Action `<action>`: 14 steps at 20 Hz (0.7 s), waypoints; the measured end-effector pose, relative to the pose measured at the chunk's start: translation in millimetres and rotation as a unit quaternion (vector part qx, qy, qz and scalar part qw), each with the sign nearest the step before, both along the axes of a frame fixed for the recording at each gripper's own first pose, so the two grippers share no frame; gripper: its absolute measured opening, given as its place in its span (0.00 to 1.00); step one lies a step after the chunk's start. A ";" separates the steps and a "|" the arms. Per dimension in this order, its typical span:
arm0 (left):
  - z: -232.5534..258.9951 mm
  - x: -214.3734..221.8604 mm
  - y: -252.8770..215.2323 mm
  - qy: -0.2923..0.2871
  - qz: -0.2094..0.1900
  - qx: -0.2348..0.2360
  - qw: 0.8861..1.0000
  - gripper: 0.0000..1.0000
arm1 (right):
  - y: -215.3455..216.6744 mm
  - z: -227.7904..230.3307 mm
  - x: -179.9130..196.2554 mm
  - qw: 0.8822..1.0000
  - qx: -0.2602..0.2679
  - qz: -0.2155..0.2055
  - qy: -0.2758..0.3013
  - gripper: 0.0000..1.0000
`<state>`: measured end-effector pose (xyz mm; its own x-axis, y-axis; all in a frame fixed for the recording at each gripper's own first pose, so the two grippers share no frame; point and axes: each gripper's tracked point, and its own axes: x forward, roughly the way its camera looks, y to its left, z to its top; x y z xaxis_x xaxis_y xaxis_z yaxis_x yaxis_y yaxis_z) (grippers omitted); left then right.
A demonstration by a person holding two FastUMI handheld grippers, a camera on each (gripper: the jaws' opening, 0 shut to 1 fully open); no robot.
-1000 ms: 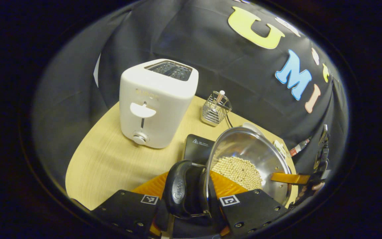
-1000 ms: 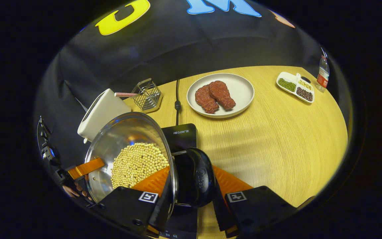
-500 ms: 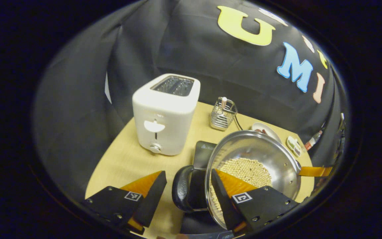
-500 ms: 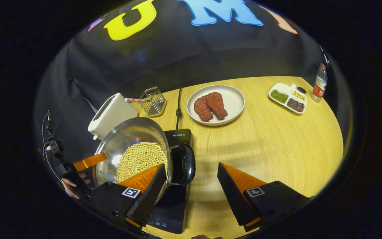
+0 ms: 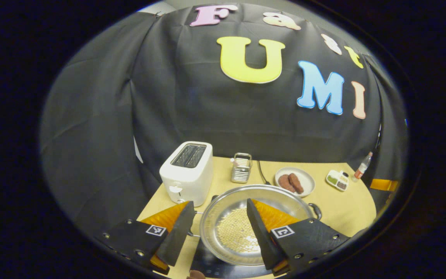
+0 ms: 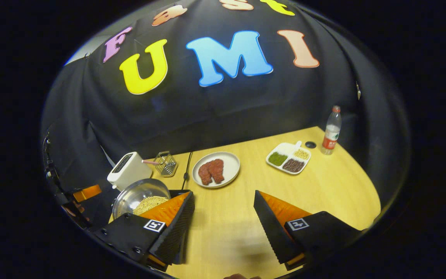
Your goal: First push the handle of the pot to place it horizontally, then grasp the pot with both hands and set it on the induction cooktop.
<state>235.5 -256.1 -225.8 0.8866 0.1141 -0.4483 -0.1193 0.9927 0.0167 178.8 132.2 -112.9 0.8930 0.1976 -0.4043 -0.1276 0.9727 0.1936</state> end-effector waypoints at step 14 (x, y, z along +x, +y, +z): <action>176.8 -106.7 -254.7 -0.197 0.024 -0.005 0.980 0.77 | -208.8 133.4 -55.4 0.976 -0.031 -0.050 -0.209 0.98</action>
<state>128.8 -510.8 -49.0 0.9848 0.1574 -0.0739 -0.1613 0.9857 -0.0495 123.4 -76.6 20.4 0.9961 0.0878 -0.0083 -0.0868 0.9925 0.0859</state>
